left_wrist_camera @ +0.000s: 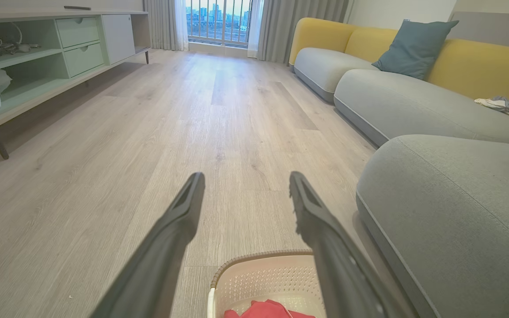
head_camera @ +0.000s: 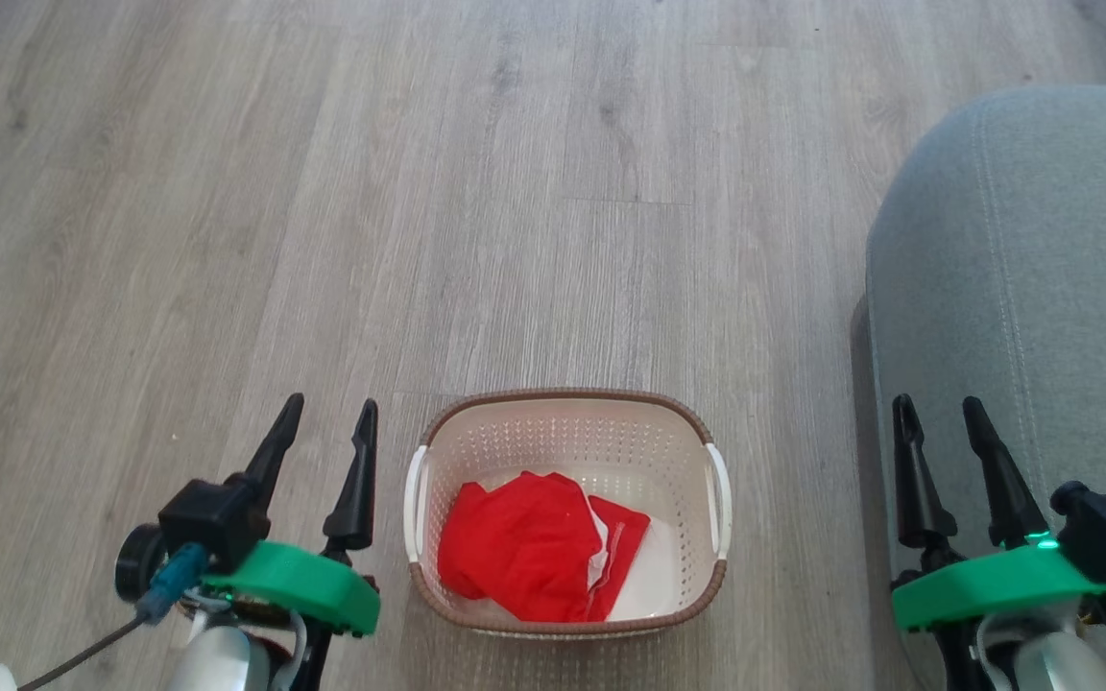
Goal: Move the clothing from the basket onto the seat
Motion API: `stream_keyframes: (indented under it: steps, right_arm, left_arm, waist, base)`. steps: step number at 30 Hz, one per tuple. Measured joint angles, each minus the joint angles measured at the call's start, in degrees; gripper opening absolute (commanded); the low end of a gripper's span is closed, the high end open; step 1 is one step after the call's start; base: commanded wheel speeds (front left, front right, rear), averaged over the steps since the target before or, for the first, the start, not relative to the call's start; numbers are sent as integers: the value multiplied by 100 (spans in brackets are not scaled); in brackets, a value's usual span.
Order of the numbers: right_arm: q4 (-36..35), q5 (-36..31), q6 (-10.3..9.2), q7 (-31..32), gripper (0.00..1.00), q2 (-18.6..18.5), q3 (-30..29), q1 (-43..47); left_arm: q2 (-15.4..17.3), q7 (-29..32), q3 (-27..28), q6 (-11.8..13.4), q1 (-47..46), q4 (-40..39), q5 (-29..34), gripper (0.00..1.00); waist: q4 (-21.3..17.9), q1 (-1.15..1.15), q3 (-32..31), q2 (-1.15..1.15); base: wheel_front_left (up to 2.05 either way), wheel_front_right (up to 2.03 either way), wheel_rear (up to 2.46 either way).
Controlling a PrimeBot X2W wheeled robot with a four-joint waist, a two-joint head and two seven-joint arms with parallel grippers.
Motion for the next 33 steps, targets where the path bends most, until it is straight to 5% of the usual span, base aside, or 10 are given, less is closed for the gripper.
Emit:
stream_keyframes:
  steps: [19,33]
  right_arm:
    - [-76,-122,0,0,100,-1,13,-32]
    - [-573,-798,0,0,100,7,-301,-1063]
  left_arm:
    - [-1,0,-46,-104,-18,10,16,100]
    - [5,0,-500,-309,-1012,1323,528,100]
  waist:
    - [-55,0,191,-1]
    - [-319,1,1520,-1]
  base:
    - [0,0,0]
    - [0,0,0]
